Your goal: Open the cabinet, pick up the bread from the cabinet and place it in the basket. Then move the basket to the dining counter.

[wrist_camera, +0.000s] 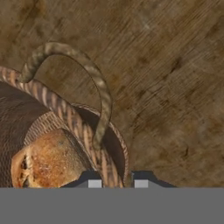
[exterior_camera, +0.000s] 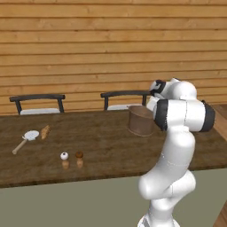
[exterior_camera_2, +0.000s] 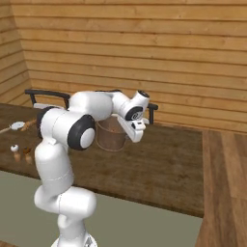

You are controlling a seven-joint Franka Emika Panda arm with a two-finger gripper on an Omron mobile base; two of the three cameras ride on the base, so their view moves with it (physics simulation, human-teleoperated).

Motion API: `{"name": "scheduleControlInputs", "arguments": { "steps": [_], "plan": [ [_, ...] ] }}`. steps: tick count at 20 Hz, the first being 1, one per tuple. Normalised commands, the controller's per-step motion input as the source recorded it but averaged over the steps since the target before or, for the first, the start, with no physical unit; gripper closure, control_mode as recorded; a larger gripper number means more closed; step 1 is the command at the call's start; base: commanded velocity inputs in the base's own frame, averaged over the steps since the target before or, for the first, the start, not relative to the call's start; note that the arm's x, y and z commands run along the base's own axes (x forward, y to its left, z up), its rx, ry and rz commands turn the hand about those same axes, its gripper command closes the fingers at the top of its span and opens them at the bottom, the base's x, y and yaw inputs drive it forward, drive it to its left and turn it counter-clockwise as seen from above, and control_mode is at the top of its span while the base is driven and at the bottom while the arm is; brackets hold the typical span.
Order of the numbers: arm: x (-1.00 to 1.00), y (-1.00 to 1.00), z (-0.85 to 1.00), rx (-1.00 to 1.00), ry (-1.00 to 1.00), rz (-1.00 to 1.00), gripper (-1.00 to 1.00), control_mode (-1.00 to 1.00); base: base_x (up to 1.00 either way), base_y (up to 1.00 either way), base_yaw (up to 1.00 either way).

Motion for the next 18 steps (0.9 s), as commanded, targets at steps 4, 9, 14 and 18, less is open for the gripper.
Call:
{"name": "scheduleControlInputs", "arguments": {
  "steps": [4,9,14,18],
  "plan": [
    [-0.04,0.06,-0.07,0.00,-0.13,0.00,-1.00,-1.00,0.00,0.00,0.00],
    [-0.22,0.16,0.11,0.00,-0.14,0.01,-1.00,-1.00,0.00,0.00,0.00],
    [-0.32,0.32,0.61,0.00,-0.22,0.04,-1.00,-1.00,0.00,0.00,0.00],
    [-0.71,0.29,0.95,-0.02,-0.08,0.09,-1.00,-1.00,0.00,0.00,0.00]
  ]
}}
